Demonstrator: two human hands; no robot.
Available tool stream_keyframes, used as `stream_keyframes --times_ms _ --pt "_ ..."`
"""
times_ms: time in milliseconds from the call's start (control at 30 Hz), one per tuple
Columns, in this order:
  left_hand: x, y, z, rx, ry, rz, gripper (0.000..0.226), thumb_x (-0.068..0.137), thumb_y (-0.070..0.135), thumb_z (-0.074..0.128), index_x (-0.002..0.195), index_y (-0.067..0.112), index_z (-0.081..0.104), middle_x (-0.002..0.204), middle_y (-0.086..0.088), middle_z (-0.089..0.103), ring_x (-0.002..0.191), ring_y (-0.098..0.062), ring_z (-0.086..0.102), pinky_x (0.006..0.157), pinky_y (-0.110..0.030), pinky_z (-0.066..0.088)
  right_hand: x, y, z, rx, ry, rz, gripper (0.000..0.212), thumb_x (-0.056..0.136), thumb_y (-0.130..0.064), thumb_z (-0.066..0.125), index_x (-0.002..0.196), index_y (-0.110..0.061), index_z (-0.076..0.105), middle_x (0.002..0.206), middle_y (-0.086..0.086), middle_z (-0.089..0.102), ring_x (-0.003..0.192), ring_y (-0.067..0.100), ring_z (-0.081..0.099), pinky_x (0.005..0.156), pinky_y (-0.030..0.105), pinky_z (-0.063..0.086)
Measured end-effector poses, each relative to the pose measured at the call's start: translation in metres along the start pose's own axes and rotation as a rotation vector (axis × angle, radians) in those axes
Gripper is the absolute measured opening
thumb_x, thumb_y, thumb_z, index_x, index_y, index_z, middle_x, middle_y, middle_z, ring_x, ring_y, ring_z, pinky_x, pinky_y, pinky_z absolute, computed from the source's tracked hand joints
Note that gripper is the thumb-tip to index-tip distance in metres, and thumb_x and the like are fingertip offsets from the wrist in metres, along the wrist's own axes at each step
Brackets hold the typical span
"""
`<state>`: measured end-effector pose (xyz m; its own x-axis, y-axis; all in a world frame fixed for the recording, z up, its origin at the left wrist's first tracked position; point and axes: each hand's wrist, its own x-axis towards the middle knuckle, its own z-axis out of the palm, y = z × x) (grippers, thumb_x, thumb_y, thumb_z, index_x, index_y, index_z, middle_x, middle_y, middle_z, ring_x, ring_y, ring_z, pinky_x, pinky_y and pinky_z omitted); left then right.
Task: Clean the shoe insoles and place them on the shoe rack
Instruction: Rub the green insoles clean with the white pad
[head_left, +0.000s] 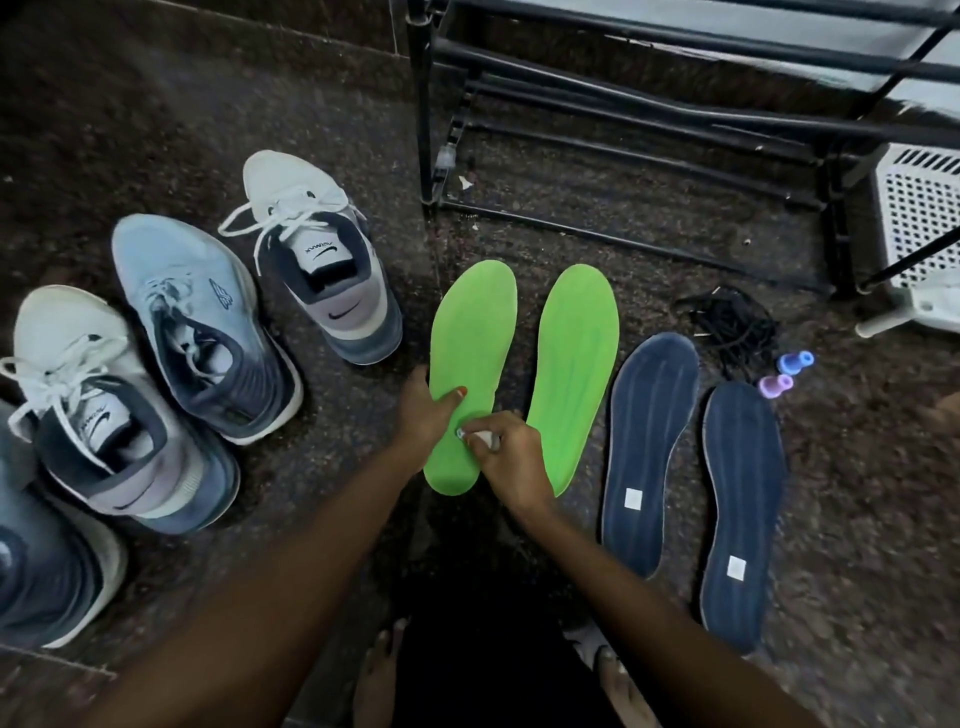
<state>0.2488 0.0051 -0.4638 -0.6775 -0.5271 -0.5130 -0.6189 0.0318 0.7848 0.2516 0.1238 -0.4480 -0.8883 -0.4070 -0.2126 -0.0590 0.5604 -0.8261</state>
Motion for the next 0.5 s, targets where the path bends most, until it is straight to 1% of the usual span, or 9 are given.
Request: stream_keyframes --times_ms 100,233,300,367,433,500 --pt "0.005 -0.008 0.003 0.09 0.039 0.046 0.047 0.083 0.006 0.068 0.126 0.0 0.05 0.121 -0.022 0.058 0.111 -0.035 0.056 0.094 -0.047 0.045 0.0 0.001 0.002 -0.02 -0.006 -0.012 0.013 0.081 0.001 0.064 0.092 -0.001 0.072 0.095 0.014 0.067 0.089 0.023 0.058 0.075 0.012 0.033" --pt "0.004 -0.008 0.006 0.189 0.084 0.067 0.055 0.082 0.008 0.07 0.131 0.0 0.045 0.129 -0.022 0.051 0.119 -0.035 0.049 0.099 -0.044 0.04 -0.002 -0.001 0.001 -0.027 -0.038 -0.002 0.014 0.081 0.001 0.064 0.094 0.0 0.071 0.097 0.015 0.067 0.087 0.022 0.057 0.073 0.013 0.032" --pt "0.001 -0.006 0.006 0.274 0.111 0.064 0.058 0.083 0.009 0.069 0.134 -0.001 0.041 0.134 -0.022 0.045 0.125 -0.035 0.041 0.102 -0.04 0.033 -0.004 -0.002 -0.003 -0.009 -0.038 0.017 0.015 0.082 0.001 0.063 0.094 0.0 0.071 0.097 0.015 0.067 0.085 0.016 0.056 0.072 0.009 0.033" --pt "-0.003 -0.003 0.005 0.402 0.137 0.091 0.059 0.085 0.012 0.068 0.135 0.0 0.039 0.137 -0.021 0.04 0.128 -0.035 0.035 0.102 -0.037 0.026 -0.005 -0.005 -0.01 0.034 -0.009 0.049 0.014 0.082 0.001 0.063 0.093 0.0 0.071 0.097 0.014 0.068 0.08 0.008 0.056 0.068 0.0 0.032" --pt "-0.008 0.002 0.003 0.51 0.181 0.127 0.059 0.085 0.014 0.067 0.135 0.003 0.038 0.137 -0.018 0.038 0.127 -0.034 0.033 0.101 -0.036 0.025 -0.004 -0.007 -0.02 0.081 0.037 0.087 0.012 0.083 -0.001 0.065 0.092 -0.002 0.072 0.095 0.011 0.068 0.068 -0.005 0.051 0.064 -0.003 0.032" --pt "-0.014 0.013 0.004 0.554 0.215 0.205 0.054 0.086 0.012 0.065 0.134 0.006 0.041 0.136 -0.015 0.039 0.124 -0.033 0.035 0.1 -0.037 0.028 0.001 -0.008 -0.033 0.14 0.097 0.129 0.01 0.083 -0.003 0.065 0.09 -0.003 0.072 0.091 0.005 0.067 0.065 -0.009 0.048 0.061 -0.003 0.033"
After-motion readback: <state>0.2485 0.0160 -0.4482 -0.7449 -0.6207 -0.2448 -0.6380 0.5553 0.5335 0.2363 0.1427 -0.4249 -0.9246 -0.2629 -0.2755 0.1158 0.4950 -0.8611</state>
